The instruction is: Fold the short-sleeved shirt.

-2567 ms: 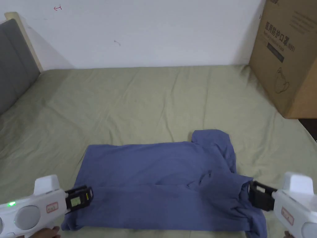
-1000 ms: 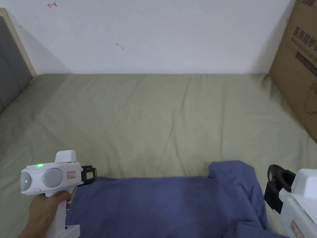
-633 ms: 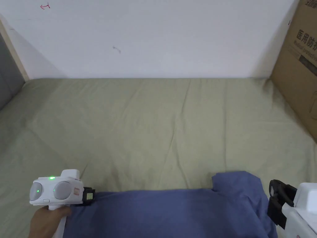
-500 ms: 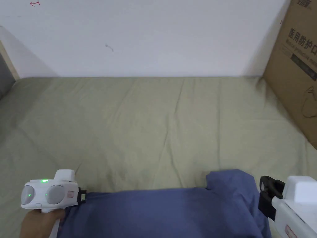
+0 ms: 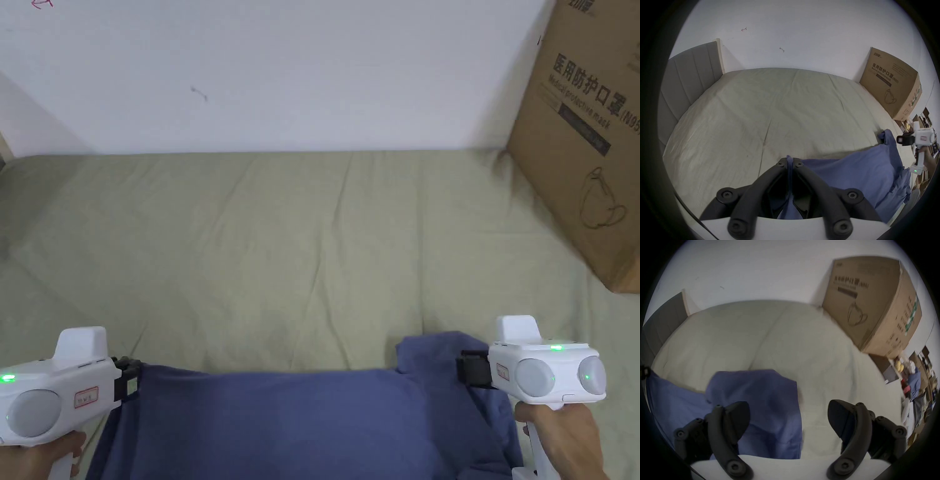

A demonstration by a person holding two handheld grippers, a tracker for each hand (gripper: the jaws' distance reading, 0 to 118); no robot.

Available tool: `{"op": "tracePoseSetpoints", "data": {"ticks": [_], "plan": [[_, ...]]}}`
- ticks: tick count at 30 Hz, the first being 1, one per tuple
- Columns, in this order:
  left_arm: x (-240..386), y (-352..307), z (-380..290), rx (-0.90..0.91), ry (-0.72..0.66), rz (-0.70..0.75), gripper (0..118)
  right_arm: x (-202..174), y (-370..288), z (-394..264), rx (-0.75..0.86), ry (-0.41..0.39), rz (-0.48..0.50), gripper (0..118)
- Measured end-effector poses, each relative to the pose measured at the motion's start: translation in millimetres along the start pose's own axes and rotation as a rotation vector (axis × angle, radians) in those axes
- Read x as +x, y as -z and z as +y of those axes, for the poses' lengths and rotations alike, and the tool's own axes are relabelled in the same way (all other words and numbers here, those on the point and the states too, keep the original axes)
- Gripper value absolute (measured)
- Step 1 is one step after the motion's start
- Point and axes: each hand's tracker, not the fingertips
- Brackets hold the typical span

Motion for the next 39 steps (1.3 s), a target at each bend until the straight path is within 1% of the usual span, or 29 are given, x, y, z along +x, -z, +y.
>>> {"op": "tracePoseSetpoints", "data": {"ticks": [1,3,4,5,6,7,8,9,12,14,16,17,20,21,23,24,25,29,32,33,36,38,39], "plan": [[-1,0,-1,0.001,0.000,-0.001,1,4,11,-1,-0.019,0.020,0.019,93],[-2,0,-3,-0.001,-0.004,0.008,1,12,29,-4,-0.062,0.067,0.083,69],[2,-8,-5,-0.002,-0.015,0.012,1,15,32,-6,-0.078,0.090,0.100,48],[0,-9,-7,-0.003,-0.029,0.008,1,17,35,-8,-0.078,0.107,0.113,15],[-1,-10,-9,-0.005,-0.036,0.004,1,18,32,-9,-0.055,0.111,0.115,2],[-1,-11,-11,-0.006,-0.039,0.005,1,18,28,-10,-0.025,0.118,0.126,2],[-5,-9,-9,-0.008,-0.041,0.009,1,18,24,-10,-0.021,0.110,0.117,1],[-5,-11,-11,-0.009,-0.041,0.012,1,20,25,-16,-0.016,0.095,0.111,1],[-5,-22,-16,0.000,-0.058,0.021,1,24,0,-16,0.065,0.040,0.116,1],[-6,-32,-18,0.010,-0.071,0.028,1,28,-25,-14,0.121,0.029,0.151,1],[-4,-38,-22,0.017,-0.078,0.037,1,35,-55,-15,0.175,0.039,0.185,1],[-4,-45,-24,0.021,-0.081,0.043,1,23,-93,-23,0.205,0.044,0.204,1],[-9,-68,-32,0.039,-0.092,0.056,1,29,-144,-36,0.282,0.045,0.235,1],[-11,-76,-35,0.045,-0.096,0.063,1,23,-176,-42,0.303,0.051,0.250,1],[-16,-92,-43,0.055,-0.114,0.074,1,26,-205,-58,0.327,0.066,0.281,1],[-8,-115,-48,0.058,-0.121,0.073,1,27,-218,-68,0.338,0.071,0.286,1],[-9,-124,-54,0.058,-0.125,0.075,1,21,-241,-76,0.346,0.076,0.293,1],[-14,-144,-83,0.045,-0.126,0.076,1,17,-278,-123,0.349,0.073,0.335,1],[-20,-155,-116,0.010,-0.129,0.074,1,10,-293,-159,0.323,0.068,0.329,1],[-20,-157,-126,-0.005,-0.130,0.077,1,16,-289,-168,0.313,0.068,0.323,1],[-28,-151,-159,-0.043,-0.138,0.078,1,10,-287,-204,0.260,0.075,0.297,1],[-29,-149,-182,-0.064,-0.138,0.083,1,11,-276,-223,0.205,0.090,0.258,1],[-28,-146,-192,-0.085,-0.124,0.091,1,7,-272,-233,0.187,0.076,0.231,1]]}}
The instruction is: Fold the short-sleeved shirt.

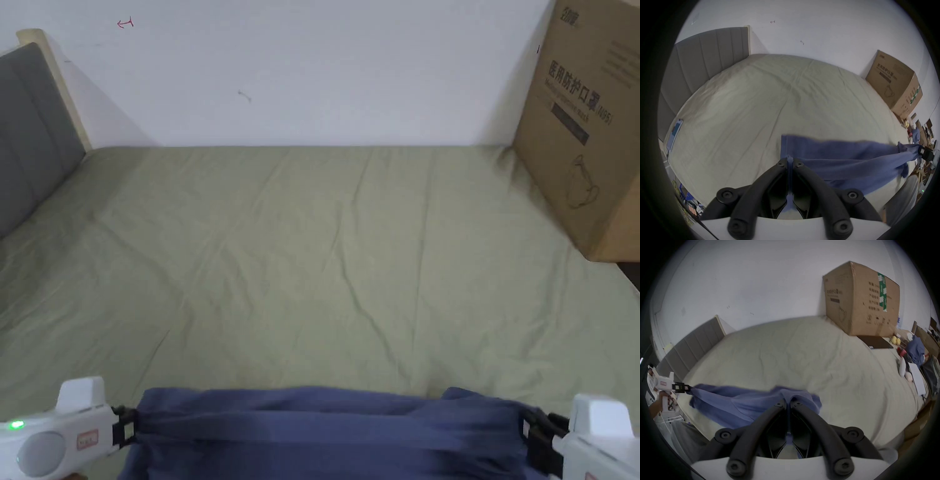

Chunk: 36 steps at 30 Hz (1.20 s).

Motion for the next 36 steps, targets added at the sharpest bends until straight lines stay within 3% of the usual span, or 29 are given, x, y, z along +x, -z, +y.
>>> {"op": "tracePoseSetpoints", "data": {"ticks": [11,13,14,15,16,18,19,20,28,31,34,36], "plan": [[15,0,-48,-0.027,0.097,0.051,4,6,38,-52,-0.135,0.018,-0.129,2],[26,-11,-46,-0.015,0.088,0.050,20,5,29,-46,-0.119,0.041,-0.119,10],[27,-16,-42,-0.017,0.051,0.037,35,4,23,-41,-0.105,0.049,-0.117,35],[28,-22,-38,-0.029,0.011,0.024,35,1,16,-34,-0.085,0.045,-0.130,35],[26,-27,-34,-0.012,-0.024,-0.002,41,-2,8,-26,-0.051,0.037,-0.145,42],[28,-43,-26,0.062,-0.063,-0.039,84,-8,-8,-7,0.028,0.027,-0.147,88],[32,-52,-20,0.109,-0.055,-0.059,102,-11,-16,3,0.079,0.025,-0.138,97],[39,-68,-13,0.175,-0.045,-0.060,113,-15,-25,17,0.131,0.018,-0.136,98],[93,-141,42,0.597,0.112,0.014,113,-61,-78,95,0.468,-0.080,-0.121,98],[99,-143,48,0.726,0.152,0.066,106,-79,-86,107,0.558,-0.129,-0.140,97],[114,-150,53,0.783,0.173,0.080,82,-94,-89,112,0.597,-0.160,-0.174,92],[119,-151,53,0.796,0.167,0.058,54,-101,-90,112,0.615,-0.161,-0.181,75]]}}
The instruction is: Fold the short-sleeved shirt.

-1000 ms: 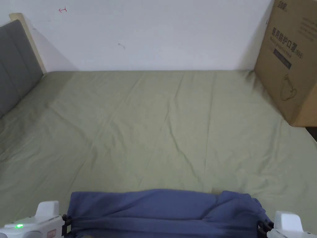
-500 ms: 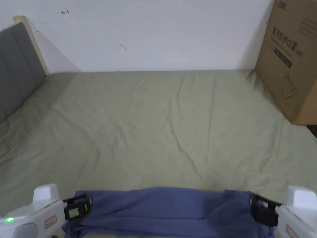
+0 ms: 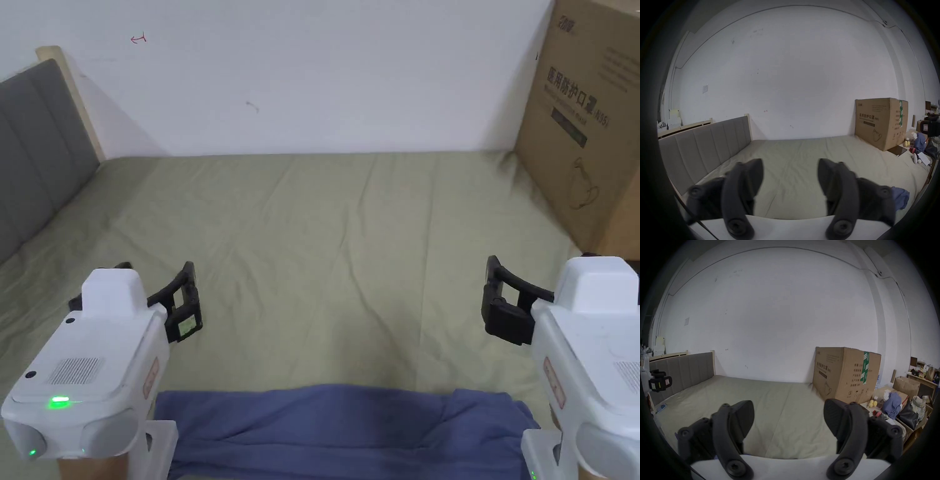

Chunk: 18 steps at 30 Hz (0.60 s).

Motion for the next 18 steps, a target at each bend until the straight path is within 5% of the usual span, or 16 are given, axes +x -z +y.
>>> {"op": "tracePoseSetpoints", "data": {"ticks": [1,2,3,11,18], "plan": [[-1,0,-2,0.009,-0.015,-0.017,35,-2,0,1,0.004,0.000,-0.002,60],[-1,0,-2,0.012,-0.030,-0.034,4,-4,0,0,0.007,-0.001,-0.004,29],[0,1,-3,0.007,-0.039,-0.046,0,-5,0,-1,0.009,0.001,-0.005,2],[-8,5,-10,-0.044,-0.091,-0.085,0,-8,8,-7,-0.016,0.015,0.006,0],[-57,43,-46,-0.354,-0.290,-0.216,0,-9,18,-13,-0.049,0.010,0.021,0]]}}
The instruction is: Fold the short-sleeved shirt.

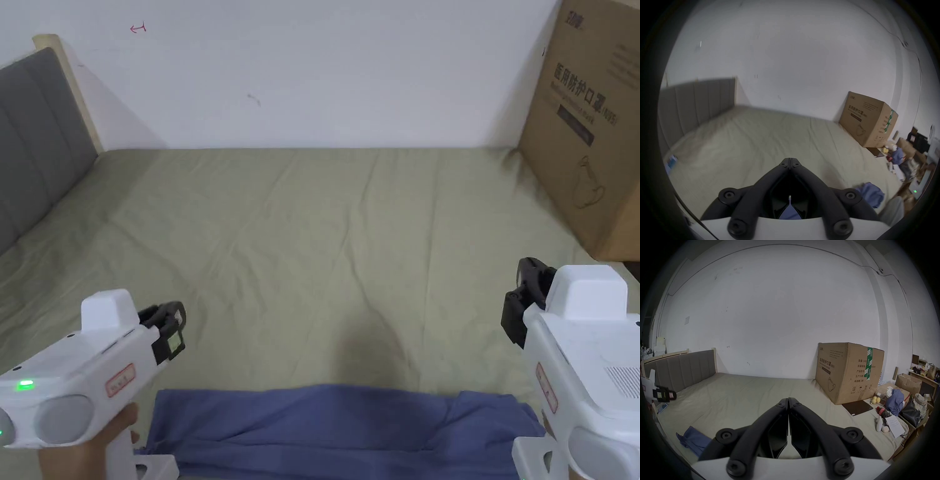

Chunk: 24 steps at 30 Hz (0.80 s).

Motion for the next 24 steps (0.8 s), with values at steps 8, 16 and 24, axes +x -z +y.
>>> {"op": "tracePoseSetpoints", "data": {"ticks": [8,16,24], "plan": [[-103,47,-32,-0.328,-0.257,-0.126,0,-9,16,-7,-0.045,-0.014,0.016,0],[-154,76,-61,-0.450,-0.358,-0.063,106,-19,33,-17,-0.094,-0.020,0.023,0],[-175,109,-98,-0.555,-0.421,-0.115,88,-18,40,-28,-0.145,-0.043,0.011,0]]}}
